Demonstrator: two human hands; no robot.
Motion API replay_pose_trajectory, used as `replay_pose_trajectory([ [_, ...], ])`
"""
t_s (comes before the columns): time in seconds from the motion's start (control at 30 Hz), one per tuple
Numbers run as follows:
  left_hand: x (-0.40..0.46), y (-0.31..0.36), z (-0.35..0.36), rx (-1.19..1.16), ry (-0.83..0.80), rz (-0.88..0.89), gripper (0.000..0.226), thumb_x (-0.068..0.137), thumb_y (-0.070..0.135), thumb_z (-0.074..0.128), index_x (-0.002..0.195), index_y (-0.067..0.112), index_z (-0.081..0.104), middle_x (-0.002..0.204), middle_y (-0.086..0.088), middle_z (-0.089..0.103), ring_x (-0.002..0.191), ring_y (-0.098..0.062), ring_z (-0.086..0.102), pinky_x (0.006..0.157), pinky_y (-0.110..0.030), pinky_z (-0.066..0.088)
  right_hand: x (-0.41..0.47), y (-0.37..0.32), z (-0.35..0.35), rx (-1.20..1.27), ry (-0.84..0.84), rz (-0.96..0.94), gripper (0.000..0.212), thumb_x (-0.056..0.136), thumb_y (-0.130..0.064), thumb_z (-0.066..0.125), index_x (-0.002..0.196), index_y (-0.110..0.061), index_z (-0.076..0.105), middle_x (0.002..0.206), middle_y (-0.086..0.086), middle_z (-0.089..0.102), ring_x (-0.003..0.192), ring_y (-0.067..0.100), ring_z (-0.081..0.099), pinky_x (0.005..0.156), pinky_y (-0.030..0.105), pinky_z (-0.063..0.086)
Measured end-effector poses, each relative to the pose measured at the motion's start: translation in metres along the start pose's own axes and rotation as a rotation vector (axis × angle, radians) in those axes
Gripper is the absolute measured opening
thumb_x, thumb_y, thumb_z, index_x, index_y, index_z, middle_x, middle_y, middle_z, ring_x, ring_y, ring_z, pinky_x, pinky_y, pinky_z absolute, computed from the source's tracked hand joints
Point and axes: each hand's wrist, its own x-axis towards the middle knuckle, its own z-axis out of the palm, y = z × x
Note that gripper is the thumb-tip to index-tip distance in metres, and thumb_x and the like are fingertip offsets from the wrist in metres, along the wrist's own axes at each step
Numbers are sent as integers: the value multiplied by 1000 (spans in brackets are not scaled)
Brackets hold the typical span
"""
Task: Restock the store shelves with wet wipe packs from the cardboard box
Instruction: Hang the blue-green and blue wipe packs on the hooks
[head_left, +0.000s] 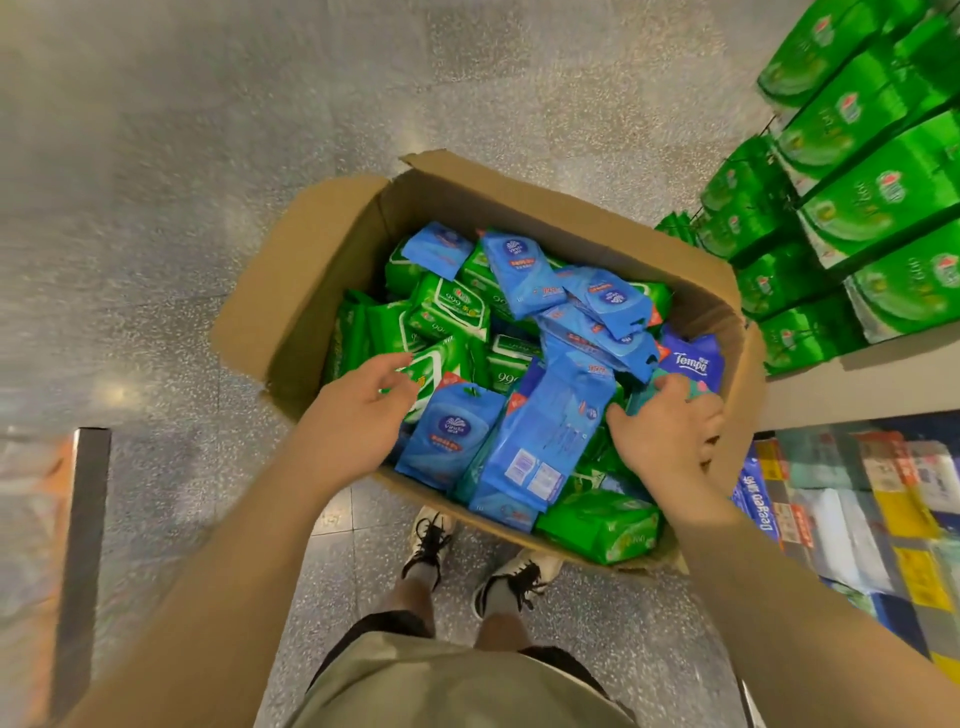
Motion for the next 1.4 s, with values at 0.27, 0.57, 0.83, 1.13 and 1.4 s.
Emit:
replay_pose_trajectory([
  [0.27,-10,-14,5,-18,-16,-23,41,104,43,49,145,39,51,113,21,57,100,-2,57,77,-22,39,5,10,10,121,51,71,82,77,-42,81,141,-19,34,145,20,30,134,42,27,109,55,35],
  [0.57,-14,-17,2,-62,-39,-3,40,104,43,49,144,38,51,111,23,57,107,-4,57,82,-21,38,-5,14,-2,234,-59,57,77,85,-36,71,150,-29,29,154,14,24,132,44,39,108,49,39],
  [0.83,-17,5,15,-211,-128,-11,30,101,42,55,131,45,60,117,20,64,107,-12,65,87,-31,47,-68,14,-41,938,-29,-11,46,82,-30,63,126,-41,57,114,-14,68,96,12,71,81,40,60],
  [1.13,-25,53,44,-910,-490,-108,48,86,74,57,114,38,71,129,-6,69,120,-27,64,91,-53,56,-135,-33,-60,660,-130,-545,67,75,-33,64,140,-36,46,139,-11,46,126,-17,41,104,8,36],
  [1.4,-25,38,38,-1286,-344,-71,67,77,29,76,137,3,58,120,-18,70,102,-32,69,89,-44,59,-134,-52,-49,466,-380,-932,65,89,-44,64,147,-21,47,146,-3,44,143,6,36,114,15,30],
])
